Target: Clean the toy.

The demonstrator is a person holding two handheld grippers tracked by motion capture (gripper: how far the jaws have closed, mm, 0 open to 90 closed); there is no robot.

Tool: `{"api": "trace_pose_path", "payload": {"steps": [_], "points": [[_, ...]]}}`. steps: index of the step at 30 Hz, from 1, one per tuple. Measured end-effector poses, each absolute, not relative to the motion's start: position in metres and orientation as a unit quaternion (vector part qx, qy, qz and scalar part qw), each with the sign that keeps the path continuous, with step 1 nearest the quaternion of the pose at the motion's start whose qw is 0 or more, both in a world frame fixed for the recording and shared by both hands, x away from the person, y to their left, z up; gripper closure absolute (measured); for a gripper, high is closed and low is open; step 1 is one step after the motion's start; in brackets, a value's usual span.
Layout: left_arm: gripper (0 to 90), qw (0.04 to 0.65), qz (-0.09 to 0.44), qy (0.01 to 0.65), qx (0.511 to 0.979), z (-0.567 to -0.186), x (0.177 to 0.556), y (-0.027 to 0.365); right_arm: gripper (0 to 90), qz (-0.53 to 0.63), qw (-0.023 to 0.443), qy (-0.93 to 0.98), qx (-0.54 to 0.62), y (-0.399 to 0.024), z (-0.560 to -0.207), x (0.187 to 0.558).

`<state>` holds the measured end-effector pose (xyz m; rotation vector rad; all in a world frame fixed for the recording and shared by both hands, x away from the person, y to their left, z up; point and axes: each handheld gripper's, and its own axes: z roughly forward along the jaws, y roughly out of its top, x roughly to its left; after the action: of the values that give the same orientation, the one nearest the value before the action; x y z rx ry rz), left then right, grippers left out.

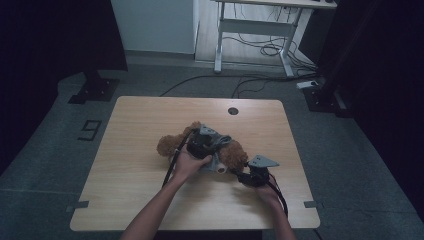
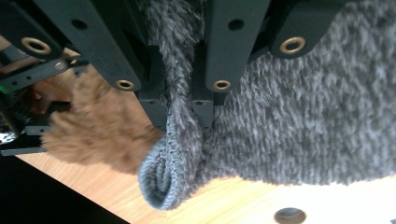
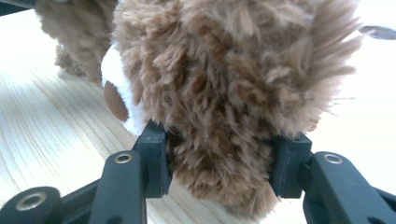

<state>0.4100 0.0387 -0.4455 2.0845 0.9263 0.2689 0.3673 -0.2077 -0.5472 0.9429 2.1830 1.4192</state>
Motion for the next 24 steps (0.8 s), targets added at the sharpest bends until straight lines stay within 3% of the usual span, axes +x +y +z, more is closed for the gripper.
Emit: {"api": "trace_pose_path", "payload": {"steps": [8,12,17,20,24], "points": [[80.9,0.426,0.127,0.389,0.807,-0.43,0.409,0.07,49.4,0.506,0.183,0.775,0.332,-0.209,-0.548,0.368],[80.9,0.441,0.122,0.367,0.81,-0.422,0.403,0.057,49.5,0.507,0.181,0.773,0.335,-0.209,-0.548,0.368],[80.9,0.453,0.086,0.315,0.83,-0.417,0.393,0.014,49.4,0.508,0.179,0.773,0.335,-0.21,-0.548,0.368],[80.8,0.426,0.068,0.306,0.849,-0.433,0.394,-0.012,49.4,0.508,0.179,0.773,0.335,-0.21,-0.548,0.368],[80.8,0.427,0.056,0.319,0.845,-0.446,0.399,-0.01,49.4,0.507,0.18,0.773,0.336,-0.21,-0.548,0.368]]}}
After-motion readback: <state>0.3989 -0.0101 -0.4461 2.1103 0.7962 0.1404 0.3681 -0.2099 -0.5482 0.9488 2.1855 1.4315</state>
